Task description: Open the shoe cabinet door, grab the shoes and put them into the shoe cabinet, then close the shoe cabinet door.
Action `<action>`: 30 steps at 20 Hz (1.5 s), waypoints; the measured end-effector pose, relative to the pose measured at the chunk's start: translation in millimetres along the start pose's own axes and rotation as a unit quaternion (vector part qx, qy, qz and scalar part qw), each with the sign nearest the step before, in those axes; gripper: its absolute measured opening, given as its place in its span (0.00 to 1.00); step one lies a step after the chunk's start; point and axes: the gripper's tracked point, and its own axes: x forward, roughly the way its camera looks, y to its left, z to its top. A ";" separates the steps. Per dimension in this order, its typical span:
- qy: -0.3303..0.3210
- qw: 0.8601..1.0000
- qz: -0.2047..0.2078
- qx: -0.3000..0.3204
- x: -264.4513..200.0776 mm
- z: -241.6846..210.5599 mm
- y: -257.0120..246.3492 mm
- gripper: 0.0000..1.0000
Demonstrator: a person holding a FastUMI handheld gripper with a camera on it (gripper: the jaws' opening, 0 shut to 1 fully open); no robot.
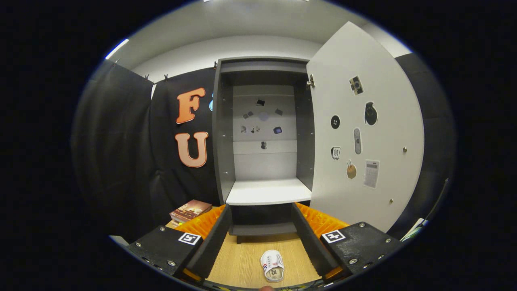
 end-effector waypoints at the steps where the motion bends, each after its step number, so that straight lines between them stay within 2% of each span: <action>1: 0.009 1.000 -0.001 -0.002 3.5 -10.2 0.0 0.93; 7: 0.082 0.997 0.010 -0.010 25.9 -85.8 5.3 0.93; 16: 0.185 0.983 0.012 -0.001 57.1 -187.6 -1.9 0.94; 30: 0.345 0.938 0.024 0.014 67.3 -348.6 -0.3 0.93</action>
